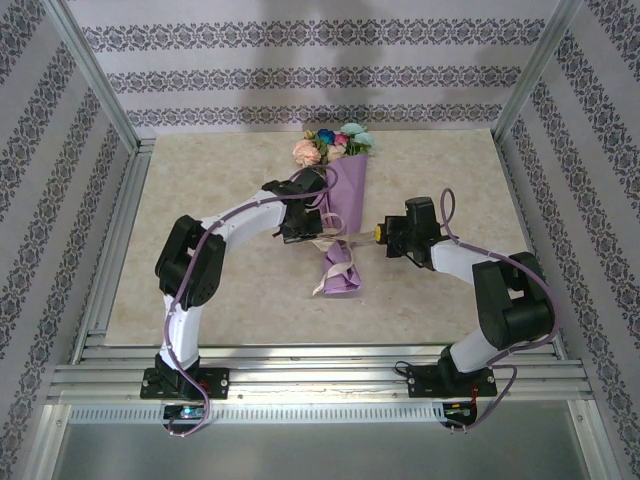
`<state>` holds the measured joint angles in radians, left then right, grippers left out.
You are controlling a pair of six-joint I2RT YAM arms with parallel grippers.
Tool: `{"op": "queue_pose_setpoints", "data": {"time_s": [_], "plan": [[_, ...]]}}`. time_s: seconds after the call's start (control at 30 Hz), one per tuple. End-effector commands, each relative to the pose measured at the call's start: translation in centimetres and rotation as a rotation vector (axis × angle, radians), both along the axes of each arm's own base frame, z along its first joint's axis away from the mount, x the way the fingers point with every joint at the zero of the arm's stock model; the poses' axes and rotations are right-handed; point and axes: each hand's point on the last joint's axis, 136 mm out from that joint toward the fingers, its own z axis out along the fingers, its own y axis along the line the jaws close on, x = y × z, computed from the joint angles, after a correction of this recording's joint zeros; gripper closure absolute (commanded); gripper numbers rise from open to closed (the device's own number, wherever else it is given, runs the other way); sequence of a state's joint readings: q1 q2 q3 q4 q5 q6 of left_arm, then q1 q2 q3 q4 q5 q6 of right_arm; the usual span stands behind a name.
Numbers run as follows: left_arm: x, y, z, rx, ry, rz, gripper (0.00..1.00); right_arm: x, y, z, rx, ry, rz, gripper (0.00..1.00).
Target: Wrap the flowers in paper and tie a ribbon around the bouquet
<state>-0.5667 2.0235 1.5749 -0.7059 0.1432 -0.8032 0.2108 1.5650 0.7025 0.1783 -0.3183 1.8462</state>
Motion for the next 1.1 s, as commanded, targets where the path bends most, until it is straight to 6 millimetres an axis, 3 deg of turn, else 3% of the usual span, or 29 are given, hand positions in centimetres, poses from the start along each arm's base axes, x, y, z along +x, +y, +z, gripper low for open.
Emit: {"op": "queue_pose_setpoints", "data": {"time_s": [0.0, 0.5, 1.07], "plan": [[0.7, 0.1, 1.4, -0.127, -0.011, 0.11, 1.0, 0.6, -1.5, 0.2, -0.038, -0.058, -0.03, 1.0], [0.4, 2.3, -0.2, -0.208, 0.052, 0.259, 1.0, 0.6, -5.1, -1.4, -0.092, -0.04, -0.073, 1.0], [0.1, 4.1, -0.6, -0.208, 0.082, 0.319, 1.0, -0.1, -9.2, -3.1, -0.139, 0.004, -0.151, 1.0]]}}
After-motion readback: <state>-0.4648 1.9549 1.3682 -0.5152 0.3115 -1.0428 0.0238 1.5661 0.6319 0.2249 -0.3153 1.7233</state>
